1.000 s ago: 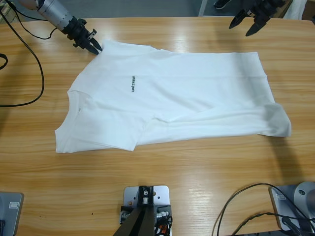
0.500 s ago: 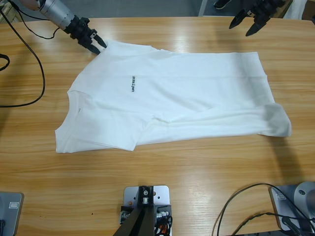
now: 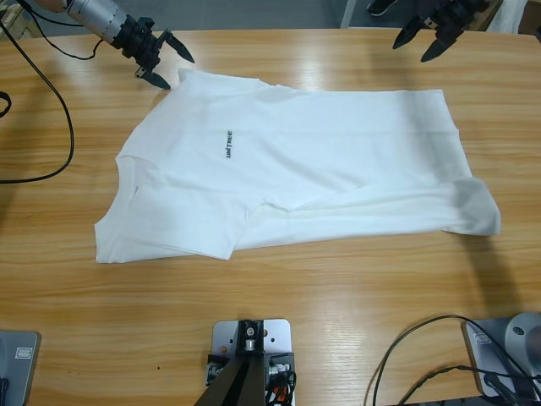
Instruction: Fold clothes
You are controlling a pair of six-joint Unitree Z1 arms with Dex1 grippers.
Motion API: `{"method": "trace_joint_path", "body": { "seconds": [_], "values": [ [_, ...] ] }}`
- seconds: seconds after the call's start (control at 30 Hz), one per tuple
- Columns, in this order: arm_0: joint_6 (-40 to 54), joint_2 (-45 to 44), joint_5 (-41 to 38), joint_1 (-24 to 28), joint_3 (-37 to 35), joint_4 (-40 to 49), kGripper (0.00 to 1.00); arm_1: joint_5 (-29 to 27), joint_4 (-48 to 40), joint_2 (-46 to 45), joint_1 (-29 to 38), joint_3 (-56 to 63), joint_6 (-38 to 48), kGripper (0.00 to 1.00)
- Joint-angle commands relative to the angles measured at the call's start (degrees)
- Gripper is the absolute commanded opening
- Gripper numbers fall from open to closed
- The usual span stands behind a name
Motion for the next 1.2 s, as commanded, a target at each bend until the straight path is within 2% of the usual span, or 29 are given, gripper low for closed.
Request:
{"method": "trace_joint_path", "body": {
  "seconds": [0.03,0.3,0.6,0.67,0.73,0.77,1.03,1.1,1.17,1.2],
  "values": [
    [-0.8,5.0,-1.3,0.0,-33.0,-3.6,0.821,0.9,9.9,2.4,-0.9,-1.8,-0.8,0.945],
    [-3.1,7.1,-4.1,-1.4,-32.9,-6.3,0.784,0.9,9.9,2.3,-0.9,-1.8,-0.9,0.945],
    [-3.0,8.0,-4.0,-1.7,-32.9,-5.8,0.755,1.0,9.9,2.3,-1.1,-1.9,-0.9,0.941],
    [-2.8,7.9,-3.8,-1.7,-32.9,-5.6,0.458,1.0,9.9,2.3,-1.2,-2.0,-0.9,0.941],
    [-2.7,7.9,-3.3,-1.7,-32.9,-5.3,0.087,1.1,9.9,2.4,-1.2,-2.1,-0.9,0.941],
    [-2.7,7.9,-3.1,-1.7,-32.9,-5.3,0.0,1.1,9.9,2.4,-1.2,-2.1,-0.9,0.938],
    [-2.6,8.3,-1.0,-1.7,-32.9,-5.1,0.0,1.2,9.9,2.4,-1.5,-2.3,-0.9,0.933],
    [-2.3,8.0,-0.4,-1.9,-32.9,-5.0,0.0,1.3,9.9,2.5,-1.5,-2.3,-0.9,0.863],
    [-2.1,7.8,0.0,-2.1,-33.0,-4.9,0.0,1.3,9.9,2.7,-1.5,-2.4,-0.9,0.652],
    [-2.1,7.7,0.1,-2.1,-33.0,-4.9,0.0,1.3,9.9,2.7,-1.5,-2.5,-0.9,0.595]
  ]
}}
